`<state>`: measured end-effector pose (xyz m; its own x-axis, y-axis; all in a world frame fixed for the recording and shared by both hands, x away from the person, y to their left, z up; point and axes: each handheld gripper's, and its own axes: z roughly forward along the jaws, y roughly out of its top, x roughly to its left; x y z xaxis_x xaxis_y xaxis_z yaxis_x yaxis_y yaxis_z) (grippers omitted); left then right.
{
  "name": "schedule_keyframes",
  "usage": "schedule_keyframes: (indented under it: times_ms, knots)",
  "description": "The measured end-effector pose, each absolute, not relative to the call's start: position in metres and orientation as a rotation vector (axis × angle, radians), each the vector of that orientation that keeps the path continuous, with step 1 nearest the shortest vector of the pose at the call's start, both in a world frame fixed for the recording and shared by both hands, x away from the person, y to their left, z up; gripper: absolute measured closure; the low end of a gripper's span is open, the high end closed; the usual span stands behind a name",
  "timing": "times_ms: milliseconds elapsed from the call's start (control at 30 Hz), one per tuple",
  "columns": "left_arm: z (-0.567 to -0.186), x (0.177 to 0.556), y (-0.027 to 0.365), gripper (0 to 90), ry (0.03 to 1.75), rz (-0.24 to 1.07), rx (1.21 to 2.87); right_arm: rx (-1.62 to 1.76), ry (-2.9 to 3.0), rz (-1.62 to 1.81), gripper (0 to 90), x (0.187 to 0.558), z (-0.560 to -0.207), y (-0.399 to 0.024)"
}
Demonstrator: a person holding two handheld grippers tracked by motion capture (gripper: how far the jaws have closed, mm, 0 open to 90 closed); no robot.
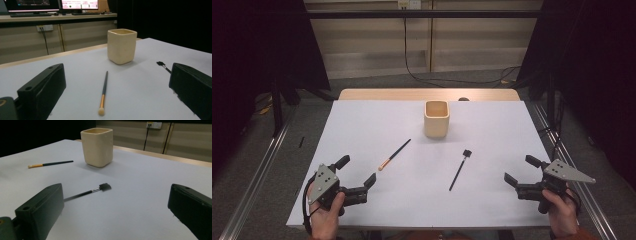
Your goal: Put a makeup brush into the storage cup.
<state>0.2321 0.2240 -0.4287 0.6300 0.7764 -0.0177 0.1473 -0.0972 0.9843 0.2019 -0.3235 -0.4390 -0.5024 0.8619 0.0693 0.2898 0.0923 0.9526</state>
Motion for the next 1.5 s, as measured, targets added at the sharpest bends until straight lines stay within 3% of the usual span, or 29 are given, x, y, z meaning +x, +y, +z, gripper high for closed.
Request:
schedule_keyframes:
  times_ms: [667,1500]
  knots:
    - [-0.400,0.269,0.190,1.0,0.705,0.544,1.641,1.110,1.838,1.471,0.0,0.201,-0.437,-0.326]
    - [-0.376,0.328,0.169,1.9,0.678,0.566,1.667,1.114,1.832,1.468,0.0,0.201,-0.438,-0.325]
